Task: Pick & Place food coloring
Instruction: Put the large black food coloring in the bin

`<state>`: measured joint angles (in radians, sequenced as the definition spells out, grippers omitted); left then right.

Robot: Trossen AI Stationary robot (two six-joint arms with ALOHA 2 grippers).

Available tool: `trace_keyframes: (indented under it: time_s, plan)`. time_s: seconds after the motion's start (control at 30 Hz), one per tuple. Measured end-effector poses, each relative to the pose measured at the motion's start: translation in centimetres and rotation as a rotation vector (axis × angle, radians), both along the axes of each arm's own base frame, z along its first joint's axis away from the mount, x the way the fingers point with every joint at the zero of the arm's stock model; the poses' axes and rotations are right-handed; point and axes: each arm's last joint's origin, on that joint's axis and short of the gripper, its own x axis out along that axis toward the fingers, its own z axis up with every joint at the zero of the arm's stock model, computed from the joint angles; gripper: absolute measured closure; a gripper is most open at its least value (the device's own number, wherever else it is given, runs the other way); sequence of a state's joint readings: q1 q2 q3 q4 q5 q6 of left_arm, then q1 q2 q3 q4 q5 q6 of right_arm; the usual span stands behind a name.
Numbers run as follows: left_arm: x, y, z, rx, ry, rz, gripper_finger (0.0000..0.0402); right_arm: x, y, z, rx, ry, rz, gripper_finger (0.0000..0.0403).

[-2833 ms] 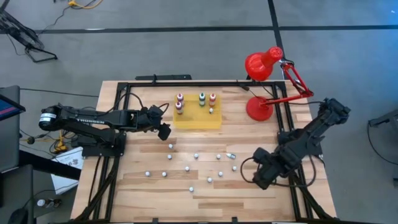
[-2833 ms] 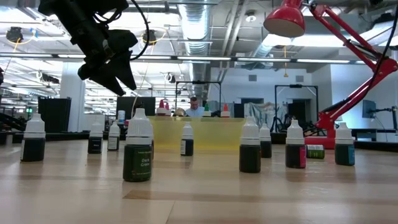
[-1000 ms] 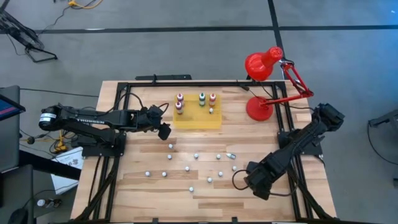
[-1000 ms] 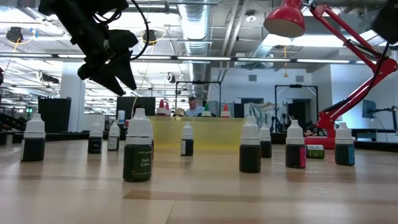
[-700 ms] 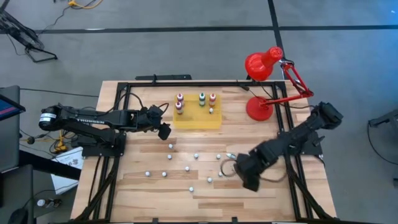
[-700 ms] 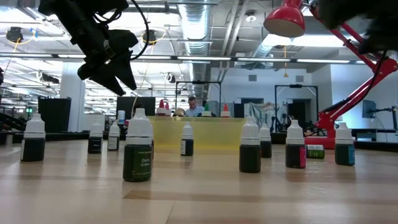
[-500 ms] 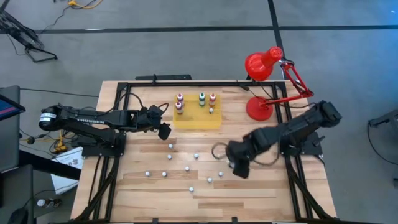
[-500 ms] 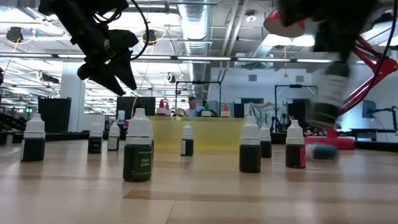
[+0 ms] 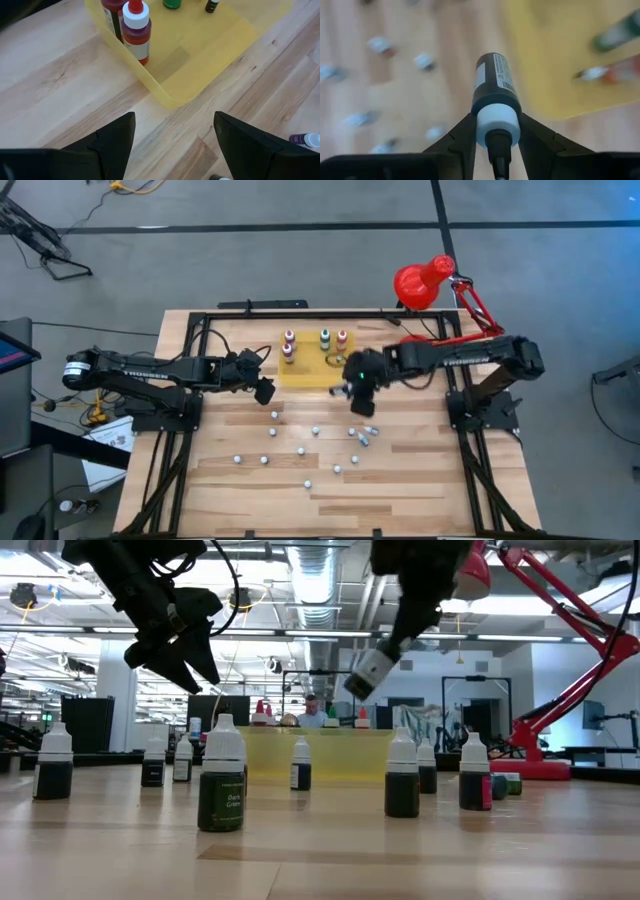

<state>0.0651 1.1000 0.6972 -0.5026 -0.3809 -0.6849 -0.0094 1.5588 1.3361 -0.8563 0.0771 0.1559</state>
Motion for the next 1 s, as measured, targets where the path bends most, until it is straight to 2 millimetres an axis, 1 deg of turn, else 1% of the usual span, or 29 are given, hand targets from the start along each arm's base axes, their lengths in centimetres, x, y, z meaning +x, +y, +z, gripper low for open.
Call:
trace_keyframes:
  time_s: [0.1, 0.17, 0.23, 0.3, 0.37, 0.43, 0.57, 0.77, 0.83, 0.9, 1.0]
  plan:
    - [0.0, 0.0, 0.0, 0.002, 0.001, -0.002, 0.0139, 0.2, -2.4, 0.1, -0.023, -0.024, -0.052, 0.029]
    - [0.0, 0.0, 0.0, 0.004, 0.001, -0.001, 0.0139, 0.6, -4.0, -0.4, -0.025, -0.032, -0.098, 0.029]
    - [0.0, 0.0, 0.0, 0.005, 0.002, -0.001, 0.0139, 0.6, -5.5, -1.1, -0.02, 0.006, -0.143, 0.029]
    - [0.0, 0.0, 0.0, 0.008, 0.003, -0.002, 0.0139, 1.0, -6.8, -2.0, -0.014, 0.026, -0.172, 0.029]
    - [0.0, 0.0, 0.0, 0.008, 0.003, -0.002, 0.0139, 1.1, -7.7, -3.5, -0.015, 0.112, -0.164, 0.029]
    - [0.0, 0.0, 0.0, 0.009, 0.007, -0.002, 0.0139, 1.5, -8.3, -4.6, -0.017, 0.19, -0.148, 0.029]
    - [0.0, 0.0, 0.0, 0.016, 0.008, 0.001, 0.0139, 2.2, -9.1, -5.1, 0.002, 0.279, -0.155, 0.029]
    - [0.0, 0.1, 0.0, 0.027, 0.012, -0.001, 0.0139, 3.7, -9.3, -6.0, -0.001, 0.375, -0.081, 0.029]
    - [-0.1, 0.1, 0.0, 0.03, 0.016, -0.005, 0.0139, 4.5, -9.2, -6.3, -0.007, 0.373, -0.059, 0.029]
    - [-0.1, 0.1, 0.0, 0.031, 0.016, -0.006, 0.0139, 4.8, -9.3, -6.8, 0.002, 0.42, -0.042, 0.029]
    - [-0.1, 0.1, 0.0, 0.03, 0.02, -0.007, 0.0139, 5.4, -9.3, -7.0, 0.003, 0.432, -0.03, 0.029]
